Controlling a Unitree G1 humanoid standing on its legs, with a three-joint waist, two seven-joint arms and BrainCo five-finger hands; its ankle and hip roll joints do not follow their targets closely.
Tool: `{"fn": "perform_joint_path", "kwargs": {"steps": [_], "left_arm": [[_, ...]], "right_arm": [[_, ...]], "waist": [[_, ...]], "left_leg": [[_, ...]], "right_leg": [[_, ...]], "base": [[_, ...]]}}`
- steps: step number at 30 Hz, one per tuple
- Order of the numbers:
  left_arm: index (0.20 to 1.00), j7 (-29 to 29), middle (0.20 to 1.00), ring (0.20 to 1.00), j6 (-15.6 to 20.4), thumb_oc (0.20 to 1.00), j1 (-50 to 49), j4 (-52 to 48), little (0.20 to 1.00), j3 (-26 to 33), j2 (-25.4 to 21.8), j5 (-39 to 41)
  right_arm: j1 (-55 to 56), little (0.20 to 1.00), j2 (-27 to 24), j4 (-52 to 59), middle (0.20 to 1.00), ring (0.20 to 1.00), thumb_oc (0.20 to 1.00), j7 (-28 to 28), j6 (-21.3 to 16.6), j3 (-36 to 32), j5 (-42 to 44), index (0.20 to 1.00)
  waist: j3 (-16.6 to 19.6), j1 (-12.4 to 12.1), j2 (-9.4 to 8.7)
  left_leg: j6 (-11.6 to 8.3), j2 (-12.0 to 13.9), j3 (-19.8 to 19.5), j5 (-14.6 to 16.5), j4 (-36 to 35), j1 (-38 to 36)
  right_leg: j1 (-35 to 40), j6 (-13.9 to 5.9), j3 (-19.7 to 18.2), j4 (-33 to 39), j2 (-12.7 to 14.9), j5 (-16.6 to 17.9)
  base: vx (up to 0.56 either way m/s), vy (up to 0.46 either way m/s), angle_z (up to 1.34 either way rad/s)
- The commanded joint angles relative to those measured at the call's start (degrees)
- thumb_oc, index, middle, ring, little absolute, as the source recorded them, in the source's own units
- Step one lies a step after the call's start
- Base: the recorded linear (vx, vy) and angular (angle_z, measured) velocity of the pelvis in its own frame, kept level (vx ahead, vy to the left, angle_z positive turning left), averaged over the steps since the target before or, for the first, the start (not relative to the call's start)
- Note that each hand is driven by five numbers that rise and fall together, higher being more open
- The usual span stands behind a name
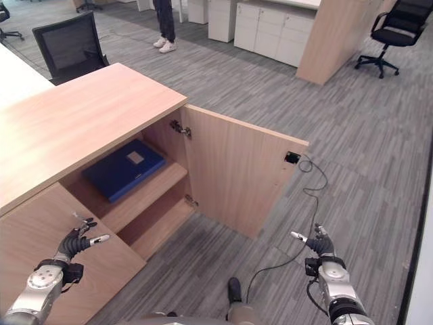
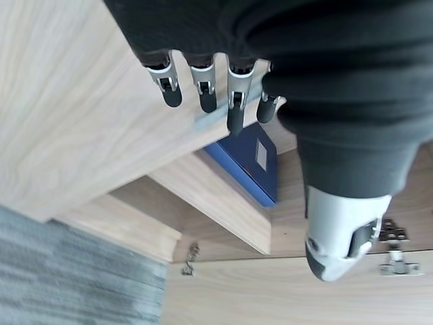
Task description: Put the empty folder in the office cabinet
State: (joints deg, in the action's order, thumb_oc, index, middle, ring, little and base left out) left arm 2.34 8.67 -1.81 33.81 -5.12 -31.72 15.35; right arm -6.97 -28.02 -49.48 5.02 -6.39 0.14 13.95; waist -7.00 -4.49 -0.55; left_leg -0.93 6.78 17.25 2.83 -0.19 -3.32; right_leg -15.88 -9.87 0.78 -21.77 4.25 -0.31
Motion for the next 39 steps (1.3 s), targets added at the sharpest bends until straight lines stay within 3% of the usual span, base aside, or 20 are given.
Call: {"fn": "perform_joint_path", "kwargs": {"steps": [1, 12, 27, 39], "left_arm": [[1.000, 4.77, 1.000, 1.000, 2.59, 1.000, 3.41, -2.38, 1.000, -7.17, 6.06, -1.47], [1.000, 5.35, 1.000, 1.000, 2.58, 1.000, 1.37, -3.75, 1.000, -7.45, 6.81, -2.10], [1.000, 5.69, 1.000, 1.000, 2.29, 1.000, 0.61, -3.23, 1.000, -7.52, 6.99, -2.48], [1.000, 6.12, 1.000, 1.000, 2.34, 1.000, -0.06, -3.38, 1.000, -8.30, 6.75, -2.31]], "right_arm": [[-1.81, 1.000, -1.62, 2.99, 1.000, 1.000, 1.000, 1.15, -2.47, -0.13, -1.01, 1.000], [-0.47, 1.000, -1.49, 2.58, 1.000, 1.000, 1.000, 1.15, -2.60, -0.50, -1.72, 1.000], [0.72, 1.000, -2.15, 2.29, 1.000, 1.000, 1.000, 1.04, -2.78, -1.09, -2.00, 1.000], [-2.71, 1.000, -6.00, 3.71, 1.000, 1.000, 1.000, 1.45, -2.80, -0.23, -3.69, 1.000]], "waist": [[3.87, 2.83, -1.76], [5.86, 2.11, -0.63], [5.61, 1.72, 0.08], [5.96, 1.04, 0.33]], "left_leg": [[-3.92, -2.94, -2.30, 0.83, -0.19, -1.45], [-4.64, -2.16, -3.11, 0.24, -2.64, -4.45], [-5.72, -0.53, -3.24, -1.05, -2.94, -4.51], [-6.22, -0.12, -4.23, -1.65, -3.42, -5.09]], "right_leg": [[11.27, -4.81, -2.20, 16.02, 4.61, 0.27], [14.86, -4.18, -0.75, 19.52, 3.53, -0.16], [16.87, -2.76, 1.68, 20.08, 1.83, -1.45], [18.70, -2.11, 3.26, 19.72, 1.50, -2.49]], "base": [[0.07, -0.004, 0.41], [0.02, -0.037, -0.15], [0.01, -0.046, 0.05], [0.01, -0.008, 0.06]]}}
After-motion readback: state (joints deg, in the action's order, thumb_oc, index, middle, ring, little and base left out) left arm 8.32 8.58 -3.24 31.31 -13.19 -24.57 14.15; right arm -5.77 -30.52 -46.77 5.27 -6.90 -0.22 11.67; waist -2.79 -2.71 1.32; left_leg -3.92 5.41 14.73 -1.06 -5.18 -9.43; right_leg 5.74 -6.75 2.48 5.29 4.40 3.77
